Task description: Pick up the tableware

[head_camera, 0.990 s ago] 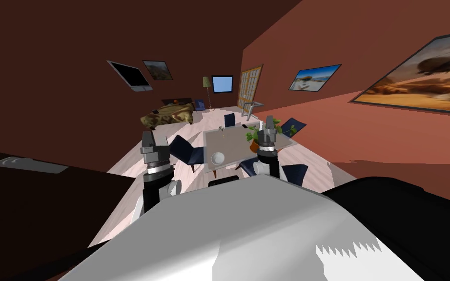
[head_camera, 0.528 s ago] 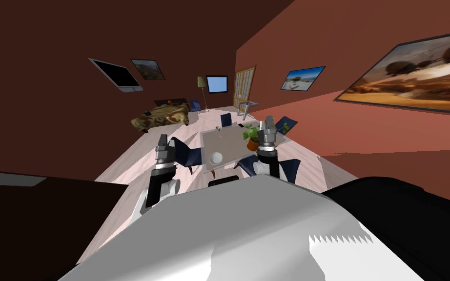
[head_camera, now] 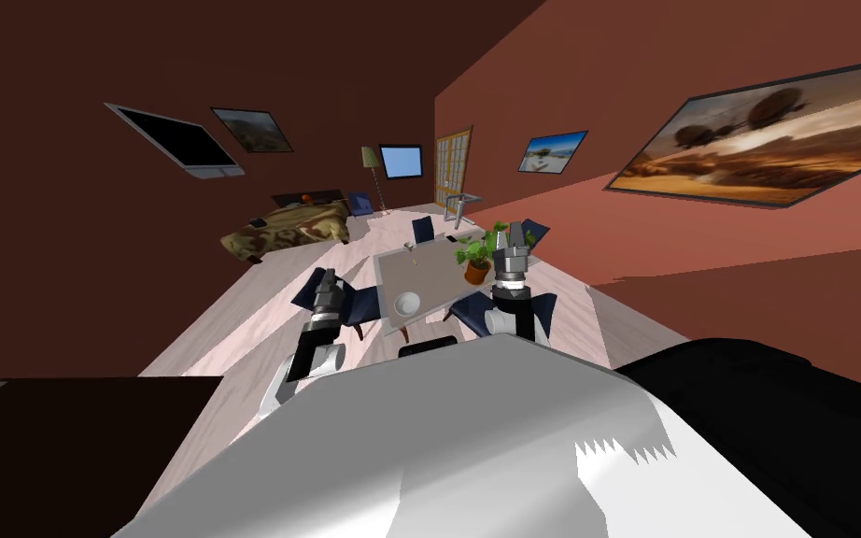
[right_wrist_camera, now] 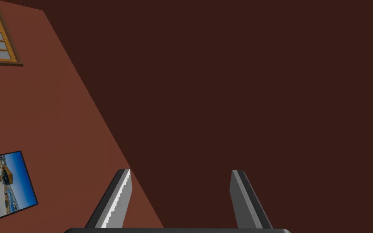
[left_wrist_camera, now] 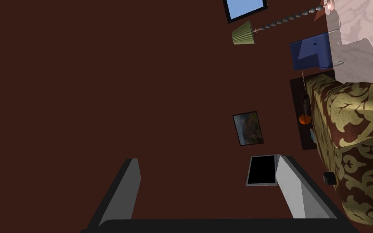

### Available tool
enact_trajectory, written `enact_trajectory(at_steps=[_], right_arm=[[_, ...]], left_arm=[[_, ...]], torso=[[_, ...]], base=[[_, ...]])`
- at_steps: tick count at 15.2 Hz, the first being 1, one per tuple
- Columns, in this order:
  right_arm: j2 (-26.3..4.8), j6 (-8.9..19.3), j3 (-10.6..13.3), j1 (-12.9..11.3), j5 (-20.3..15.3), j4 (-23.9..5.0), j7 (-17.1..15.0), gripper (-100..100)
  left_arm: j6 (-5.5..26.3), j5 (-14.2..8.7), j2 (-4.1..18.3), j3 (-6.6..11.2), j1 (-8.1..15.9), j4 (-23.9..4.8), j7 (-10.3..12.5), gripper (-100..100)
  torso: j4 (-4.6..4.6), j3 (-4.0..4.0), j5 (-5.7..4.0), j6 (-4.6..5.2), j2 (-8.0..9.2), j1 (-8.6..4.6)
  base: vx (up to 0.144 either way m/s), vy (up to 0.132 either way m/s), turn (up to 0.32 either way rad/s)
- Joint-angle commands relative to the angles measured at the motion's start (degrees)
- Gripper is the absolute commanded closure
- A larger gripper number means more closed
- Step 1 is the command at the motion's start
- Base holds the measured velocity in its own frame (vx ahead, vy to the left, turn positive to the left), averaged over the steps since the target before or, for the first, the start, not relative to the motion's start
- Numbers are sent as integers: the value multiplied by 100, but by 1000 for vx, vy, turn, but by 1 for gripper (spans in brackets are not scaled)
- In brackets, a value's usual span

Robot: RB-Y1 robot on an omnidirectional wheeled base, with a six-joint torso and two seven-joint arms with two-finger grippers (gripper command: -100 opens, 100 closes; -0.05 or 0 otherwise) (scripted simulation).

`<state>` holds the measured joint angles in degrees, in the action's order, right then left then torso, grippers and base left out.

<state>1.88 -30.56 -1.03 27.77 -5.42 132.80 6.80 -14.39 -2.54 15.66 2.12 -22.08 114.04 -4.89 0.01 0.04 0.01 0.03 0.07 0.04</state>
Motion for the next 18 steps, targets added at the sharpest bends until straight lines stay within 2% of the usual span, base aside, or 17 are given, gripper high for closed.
enact_trajectory(at_steps=[1, 2, 4, 7, 9, 10, 11, 12, 13, 14, 15, 18], right_arm=[[0, 0, 0, 0, 0, 0, 0, 0], [0, 0, 0, 0, 0, 0, 0, 0], [0, 0, 0, 0, 0, 0, 0, 0], [0, 0, 0, 0, 0, 0, 0, 0], [0, 0, 0, 0, 0, 0, 0, 0], [0, 0, 0, 1, 0, 0, 0, 0], [0, 0, 0, 0, 0, 0, 0, 0], [0, 0, 0, 0, 0, 0, 0, 0], [0, 0, 0, 0, 0, 0, 0, 0], [0, 0, 0, 0, 0, 0, 0, 0], [0, 0, 0, 0, 0, 0, 0, 0], [0, 0, 0, 0, 0, 0, 0, 0]], left_arm=[[201, -65, 21, -2, 61, -170, -6, -100], [376, -150, 46, 4, 132, -332, -3, -100], [376, -150, 46, 4, 132, -395, -3, -100], [736, -325, 71, 15, 279, -818, 3, -100], [736, -325, 71, 15, 279, -858, 3, -100], [920, -415, 72, 20, 355, -1083, 5, -100], [920, -415, 72, 20, 355, -1094, 5, -100], [1106, -505, 66, 26, 431, -1323, 8, -100], [1106, -505, 66, 26, 431, -1332, 8, -100], [1292, -595, 53, 31, 507, -1500, 12, -100], [1292, -595, 53, 31, 507, -1571, 12, -100], [1663, -775, 11, 43, 661, -1945, 18, -100]], torso=[[0, 0, 0, 0, 0, 0], [0, 0, 0, -2, 0, 0], [0, -1, 0, 0, -2, -2], [-1, -2, -1, -1, -4, -1], [-1, -2, 0, -2, -3, -1], [-1, -2, 0, -4, -3, -1], [-1, -2, 0, 0, -4, -2], [-1, -2, -1, -1, -4, -2], [-1, -2, -1, 1, -4, -3], [-1, -2, -1, -1, -3, -2], [-1, -2, 0, -1, -3, -2], [0, -1, -1, -2, -2, -1]], base=[[-19, 3, -113], [-18, 0, -145], [-14, 0, -98], [-12, 0, -148], [-14, 4, -82], [-14, -2, -103], [-14, -2, -138], [-14, -2, -194], [-15, 1, -165], [-15, 0, -158], [-15, 0, -135], [-17, -1, -169]])
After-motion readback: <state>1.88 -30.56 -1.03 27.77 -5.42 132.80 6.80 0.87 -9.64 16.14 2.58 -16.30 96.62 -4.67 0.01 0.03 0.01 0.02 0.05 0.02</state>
